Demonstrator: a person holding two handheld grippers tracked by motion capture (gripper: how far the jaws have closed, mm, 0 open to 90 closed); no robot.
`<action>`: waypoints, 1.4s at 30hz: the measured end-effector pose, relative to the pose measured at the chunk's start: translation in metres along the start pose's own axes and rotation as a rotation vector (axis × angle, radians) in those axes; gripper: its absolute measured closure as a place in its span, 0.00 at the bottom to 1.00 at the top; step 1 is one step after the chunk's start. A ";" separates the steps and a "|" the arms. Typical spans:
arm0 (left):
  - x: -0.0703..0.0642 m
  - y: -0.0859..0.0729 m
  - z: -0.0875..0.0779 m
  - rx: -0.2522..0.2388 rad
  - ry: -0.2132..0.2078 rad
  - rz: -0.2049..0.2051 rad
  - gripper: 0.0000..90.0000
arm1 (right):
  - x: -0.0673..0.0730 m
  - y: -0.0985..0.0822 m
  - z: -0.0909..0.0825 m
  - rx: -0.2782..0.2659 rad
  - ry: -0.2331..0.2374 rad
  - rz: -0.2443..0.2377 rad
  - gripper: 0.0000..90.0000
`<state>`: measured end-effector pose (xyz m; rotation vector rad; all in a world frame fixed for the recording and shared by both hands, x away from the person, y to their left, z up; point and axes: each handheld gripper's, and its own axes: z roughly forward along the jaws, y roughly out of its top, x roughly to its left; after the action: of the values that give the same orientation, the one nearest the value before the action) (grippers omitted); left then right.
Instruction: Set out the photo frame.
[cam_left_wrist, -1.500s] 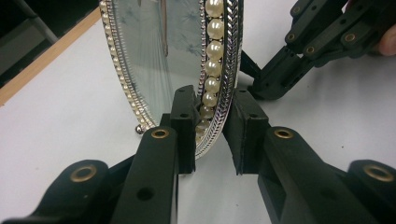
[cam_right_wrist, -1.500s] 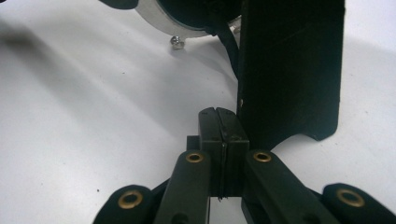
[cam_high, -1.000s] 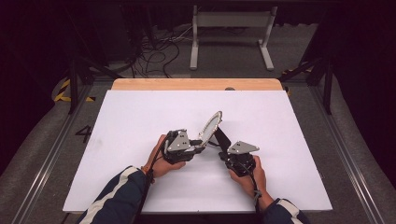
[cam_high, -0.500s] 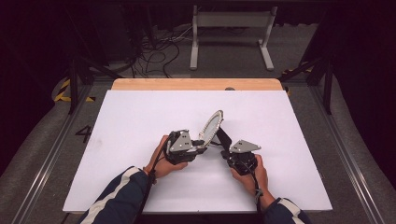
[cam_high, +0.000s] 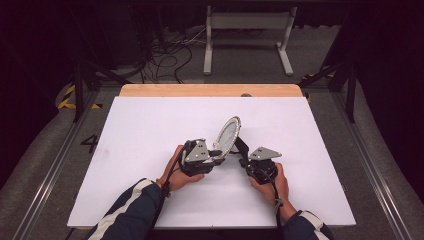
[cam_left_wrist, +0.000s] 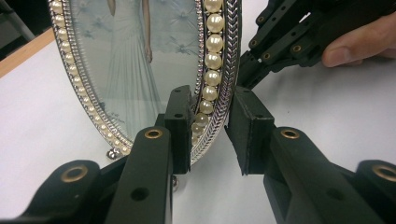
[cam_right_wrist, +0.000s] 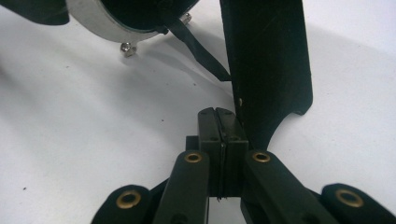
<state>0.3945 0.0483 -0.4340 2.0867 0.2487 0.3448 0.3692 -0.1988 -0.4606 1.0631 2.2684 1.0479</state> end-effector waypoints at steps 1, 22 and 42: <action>-0.001 0.001 0.001 -0.001 -0.001 -0.002 0.78 | -0.001 0.000 0.000 0.000 -0.004 0.001 1.00; 0.004 -0.011 -0.035 0.065 0.063 -0.051 0.49 | 0.020 0.008 -0.013 -0.094 0.073 -0.021 0.78; -0.008 -0.069 -0.092 0.202 0.198 -0.145 0.17 | 0.034 0.029 -0.001 -0.170 0.113 0.015 0.50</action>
<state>0.3532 0.1553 -0.4496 2.2180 0.5701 0.4546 0.3609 -0.1599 -0.4395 0.9744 2.2134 1.3117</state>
